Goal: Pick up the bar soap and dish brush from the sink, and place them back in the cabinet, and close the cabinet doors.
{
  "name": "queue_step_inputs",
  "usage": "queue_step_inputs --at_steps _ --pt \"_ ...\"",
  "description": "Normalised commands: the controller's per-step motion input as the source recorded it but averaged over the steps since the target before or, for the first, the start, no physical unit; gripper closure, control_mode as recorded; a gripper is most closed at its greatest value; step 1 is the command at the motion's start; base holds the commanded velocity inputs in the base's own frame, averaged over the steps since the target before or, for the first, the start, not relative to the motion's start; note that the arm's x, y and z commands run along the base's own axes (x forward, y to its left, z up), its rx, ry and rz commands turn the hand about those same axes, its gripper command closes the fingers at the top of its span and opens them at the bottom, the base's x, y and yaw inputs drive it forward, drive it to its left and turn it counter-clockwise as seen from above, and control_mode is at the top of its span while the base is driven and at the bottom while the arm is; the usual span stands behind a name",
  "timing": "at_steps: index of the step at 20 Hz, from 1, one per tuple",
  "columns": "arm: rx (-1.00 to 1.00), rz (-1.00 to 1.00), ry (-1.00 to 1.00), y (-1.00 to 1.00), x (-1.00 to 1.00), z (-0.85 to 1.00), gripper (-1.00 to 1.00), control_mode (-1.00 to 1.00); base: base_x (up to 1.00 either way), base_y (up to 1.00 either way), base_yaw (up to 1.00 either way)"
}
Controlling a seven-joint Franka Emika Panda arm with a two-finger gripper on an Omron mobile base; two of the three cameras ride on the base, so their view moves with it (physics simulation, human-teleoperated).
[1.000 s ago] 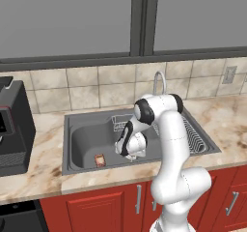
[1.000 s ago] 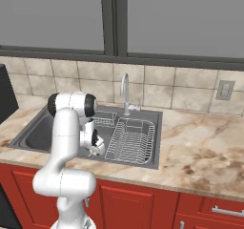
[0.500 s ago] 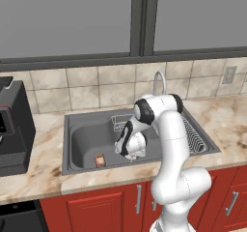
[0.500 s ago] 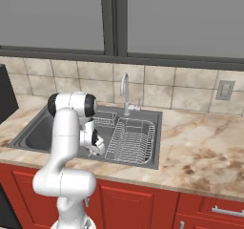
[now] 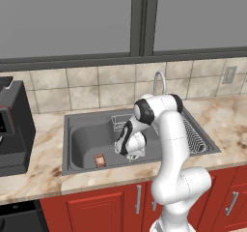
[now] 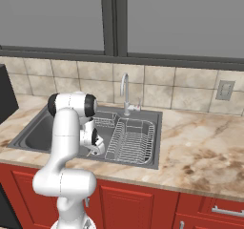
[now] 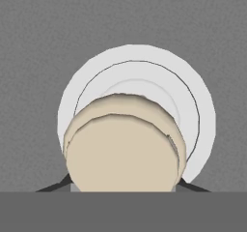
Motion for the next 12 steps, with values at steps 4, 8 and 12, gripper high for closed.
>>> queue_step_inputs --at_steps 4,8,12 --pt "0.00 0.00 0.00 0.00 0.00 0.00 1.00 -1.00 0.00 0.00 0.00" --pt "0.00 0.00 0.00 0.00 0.00 0.00 1.00 -1.00 0.00 0.00 0.00" --pt "0.00 0.00 0.00 0.00 0.00 0.04 1.00 -1.00 0.00 0.00 0.00"
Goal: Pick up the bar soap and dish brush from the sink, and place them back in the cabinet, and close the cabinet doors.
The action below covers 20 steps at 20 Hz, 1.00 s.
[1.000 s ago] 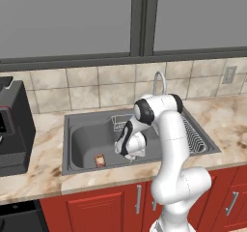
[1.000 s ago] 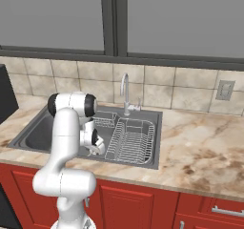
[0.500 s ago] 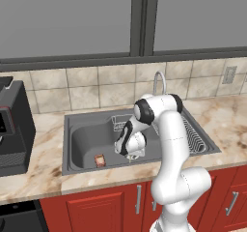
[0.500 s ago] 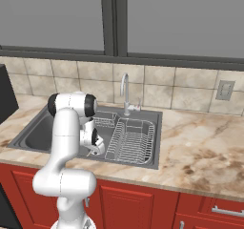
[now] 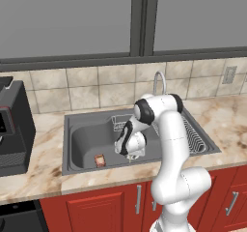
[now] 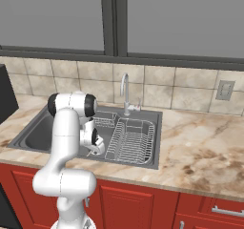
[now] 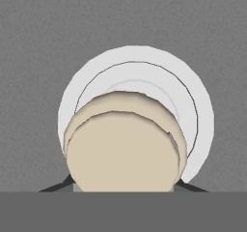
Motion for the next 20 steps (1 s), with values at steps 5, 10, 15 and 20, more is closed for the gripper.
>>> queue_step_inputs --at_steps 5,10,15,20 --pt "0.00 0.00 -0.01 -0.03 0.00 0.25 1.00 -1.00 0.00 0.00 0.00" --pt "0.00 0.00 -0.01 -0.05 0.00 0.40 1.00 -1.00 0.00 0.00 0.00" --pt "0.00 0.00 0.00 -0.05 0.00 0.44 1.00 -1.00 0.00 0.00 0.00" --pt "0.00 0.02 -0.02 0.00 0.00 0.46 1.00 -1.00 0.00 0.00 0.00"
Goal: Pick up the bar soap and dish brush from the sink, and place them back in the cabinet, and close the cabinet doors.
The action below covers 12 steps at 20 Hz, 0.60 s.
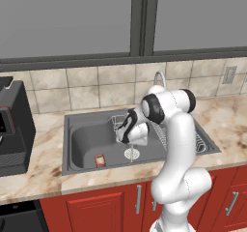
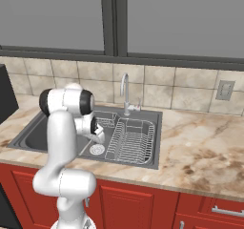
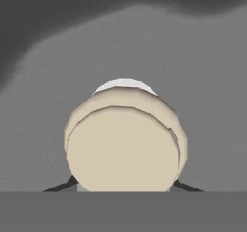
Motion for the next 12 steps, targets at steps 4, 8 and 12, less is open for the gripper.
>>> queue_step_inputs --at_steps 4,8,12 --pt "-0.02 0.08 -0.06 0.00 -0.24 0.43 1.00 -1.00 0.00 0.00 0.00" --pt "-0.01 0.09 -0.03 0.00 -0.07 0.44 1.00 -1.00 0.00 0.00 0.00" --pt "-0.01 0.09 0.00 0.00 -0.06 0.48 1.00 -1.00 0.00 0.00 0.00"
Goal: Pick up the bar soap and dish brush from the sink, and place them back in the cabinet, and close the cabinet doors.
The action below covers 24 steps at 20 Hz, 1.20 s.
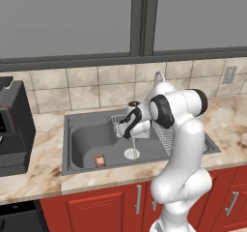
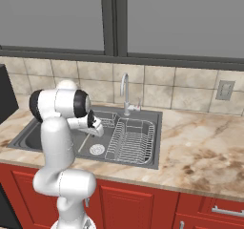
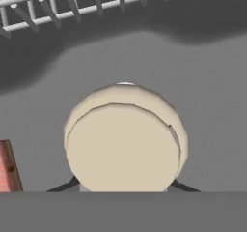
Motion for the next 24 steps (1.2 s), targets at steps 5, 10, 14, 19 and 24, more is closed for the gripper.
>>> queue_step_inputs --at_steps 5,10,14,19,24 --pt "0.00 0.08 0.00 0.00 -0.03 0.56 1.00 -1.00 0.00 0.00 0.00" --pt "0.00 0.08 0.00 0.00 -0.10 0.49 1.00 -1.00 0.00 0.00 0.00" --pt "0.00 0.08 0.00 0.00 -0.28 0.41 1.00 -1.00 0.00 0.00 0.00" --pt "0.00 0.08 0.00 0.00 -0.34 0.35 1.00 -1.00 0.00 0.00 0.00" --pt "0.00 0.07 -0.01 0.00 -0.39 0.38 1.00 -1.00 0.00 0.00 0.00"
